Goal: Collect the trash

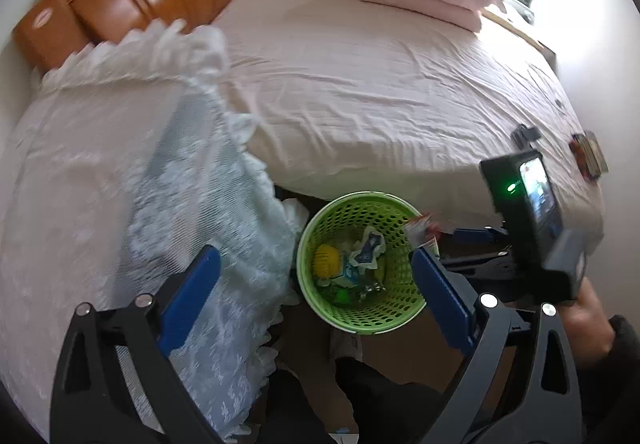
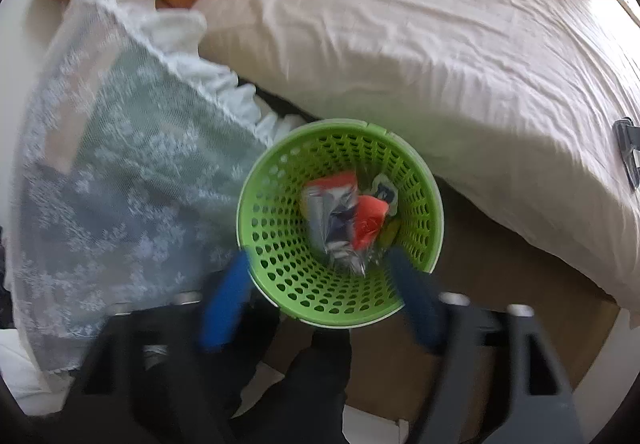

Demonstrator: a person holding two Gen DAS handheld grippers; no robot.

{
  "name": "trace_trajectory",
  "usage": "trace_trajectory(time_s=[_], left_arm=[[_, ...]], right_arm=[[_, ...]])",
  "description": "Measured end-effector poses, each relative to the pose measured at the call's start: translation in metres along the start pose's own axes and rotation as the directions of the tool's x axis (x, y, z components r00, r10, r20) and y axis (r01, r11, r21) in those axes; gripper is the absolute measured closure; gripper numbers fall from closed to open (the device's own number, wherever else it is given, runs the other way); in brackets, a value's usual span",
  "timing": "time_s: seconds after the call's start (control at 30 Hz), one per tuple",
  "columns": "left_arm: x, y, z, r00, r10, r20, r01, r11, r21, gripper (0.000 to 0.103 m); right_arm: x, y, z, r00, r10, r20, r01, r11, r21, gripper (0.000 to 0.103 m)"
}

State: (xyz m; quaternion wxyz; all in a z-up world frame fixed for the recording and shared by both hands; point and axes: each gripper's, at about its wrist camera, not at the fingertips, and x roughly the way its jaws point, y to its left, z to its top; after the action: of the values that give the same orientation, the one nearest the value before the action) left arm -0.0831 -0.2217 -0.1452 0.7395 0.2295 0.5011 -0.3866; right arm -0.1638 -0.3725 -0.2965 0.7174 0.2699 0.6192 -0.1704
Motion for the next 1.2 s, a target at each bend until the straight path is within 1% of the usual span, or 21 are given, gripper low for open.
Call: trace_trajectory(time_s=[0.07, 0.13, 0.23, 0.3, 0.37, 0.43, 0.53, 0.57, 0.67, 0.73, 0.77, 0.8, 0.83, 0.87, 0.9, 0.93, 0.97, 1.0, 1.1, 1.13, 1.2], left_arm=[[-0.005, 0.012, -0.004, 1.000, 0.012, 0.002, -0.012, 1.000, -0.028, 0.011], [-0.009, 0.022, -0.007, 1.000, 0.025, 0.004, -0.025, 0.999, -0.048, 0.011], [-0.016, 0.038, -0.012, 0.999, 0.047, 0.006, -0.046, 0.996, -0.079, 0.011], [-0.025, 0.051, -0.014, 0.997, 0.070, 0.023, -0.067, 0.992, -0.111, 0.011], [-0.036, 0.063, -0.016, 0.994, 0.099, 0.046, -0.092, 0.985, -0.145, 0.011], [-0.049, 0.075, -0.017, 0.989, 0.133, 0.068, -0.119, 0.977, -0.177, 0.011], [-0.076, 0.104, -0.020, 0.979, 0.176, 0.100, -0.147, 0.958, -0.246, 0.011], [-0.083, 0.113, -0.022, 0.976, 0.189, 0.108, -0.155, 0.952, -0.265, 0.011], [-0.119, 0.148, -0.030, 0.952, 0.270, 0.148, -0.203, 0.912, -0.355, 0.011], [-0.138, 0.168, -0.034, 0.935, 0.317, 0.161, -0.231, 0.886, -0.402, 0.011], [-0.152, 0.180, -0.037, 0.923, 0.346, 0.169, -0.246, 0.867, -0.433, 0.011], [-0.163, 0.190, -0.039, 0.915, 0.363, 0.176, -0.251, 0.854, -0.455, 0.010], [-0.173, 0.199, -0.042, 0.907, 0.379, 0.181, -0.257, 0.841, -0.476, 0.008], [-0.188, 0.211, -0.047, 0.891, 0.411, 0.194, -0.268, 0.820, -0.506, 0.008], [-0.195, 0.216, -0.049, 0.880, 0.431, 0.200, -0.278, 0.808, -0.520, 0.008], [-0.204, 0.223, -0.052, 0.866, 0.457, 0.203, -0.291, 0.791, -0.538, 0.008], [-0.215, 0.230, -0.055, 0.849, 0.486, 0.205, -0.307, 0.771, -0.558, 0.008], [-0.223, 0.236, -0.057, 0.838, 0.505, 0.206, -0.315, 0.757, -0.572, 0.008], [-0.249, 0.248, -0.064, 0.802, 0.559, 0.211, -0.335, 0.714, -0.615, 0.008], [-0.257, 0.250, -0.068, 0.791, 0.574, 0.211, -0.341, 0.701, -0.626, 0.008], [-0.266, 0.251, -0.071, 0.776, 0.595, 0.210, -0.350, 0.683, -0.641, 0.008]], right_arm=[[0.008, 0.009, -0.001, 0.999, -0.003, -0.033, 0.003, 1.000, -0.015, 0.017], [0.011, 0.013, -0.001, 0.999, -0.007, -0.046, 0.006, 1.000, -0.017, 0.015], [0.007, 0.022, 0.002, 0.998, -0.024, -0.050, 0.023, 1.000, -0.021, 0.014], [-0.001, 0.030, 0.005, 0.998, -0.056, -0.039, 0.055, 0.998, -0.040, 0.012], [-0.017, 0.045, 0.012, 0.997, -0.075, -0.011, 0.074, 0.994, -0.075, 0.009], [-0.035, 0.059, 0.020, 0.997, -0.075, 0.026, 0.078, 0.991, -0.108, 0.005], [-0.068, 0.087, 0.032, 0.994, -0.041, 0.104, 0.057, 0.986, -0.159, 0.004], [-0.081, 0.099, 0.036, 0.991, -0.027, 0.132, 0.050, 0.983, -0.177, 0.003], [-0.119, 0.138, 0.049, 0.975, 0.022, 0.222, 0.034, 0.969, -0.245, 0.003], [-0.148, 0.171, 0.058, 0.959, 0.062, 0.276, 0.026, 0.952, -0.304, 0.003], [-0.162, 0.189, 0.062, 0.949, 0.083, 0.305, 0.025, 0.942, -0.334, 0.003], [-0.172, 0.202, 0.065, 0.940, 0.104, 0.324, 0.020, 0.934, -0.356, 0.003], [-0.187, 0.220, 0.069, 0.927, 0.143, 0.348, 0.004, 0.921, -0.389, 0.003], [-0.201, 0.236, 0.072, 0.913, 0.185, 0.363, -0.017, 0.907, -0.420, 0.002], [-0.210, 0.249, 0.074, 0.903, 0.215, 0.371, -0.032, 0.896, -0.442, 0.002], [-0.223, 0.266, 0.076, 0.888, 0.255, 0.382, -0.050, 0.880, -0.472, 0.002], [-0.235, 0.282, 0.077, 0.874, 0.287, 0.393, -0.058, 0.863, -0.503, 0.002], [-0.243, 0.293, 0.077, 0.865, 0.306, 0.397, -0.059, 0.849, -0.525, 0.002], [-0.265, 0.331, 0.073, 0.844, 0.376, 0.382, -0.073, 0.787, -0.613, 0.002], [-0.269, 0.341, 0.071, 0.839, 0.389, 0.381, -0.072, 0.772, -0.631, 0.002], [-0.277, 0.358, 0.066, 0.826, 0.413, 0.384, -0.062, 0.743, -0.666, 0.002]])
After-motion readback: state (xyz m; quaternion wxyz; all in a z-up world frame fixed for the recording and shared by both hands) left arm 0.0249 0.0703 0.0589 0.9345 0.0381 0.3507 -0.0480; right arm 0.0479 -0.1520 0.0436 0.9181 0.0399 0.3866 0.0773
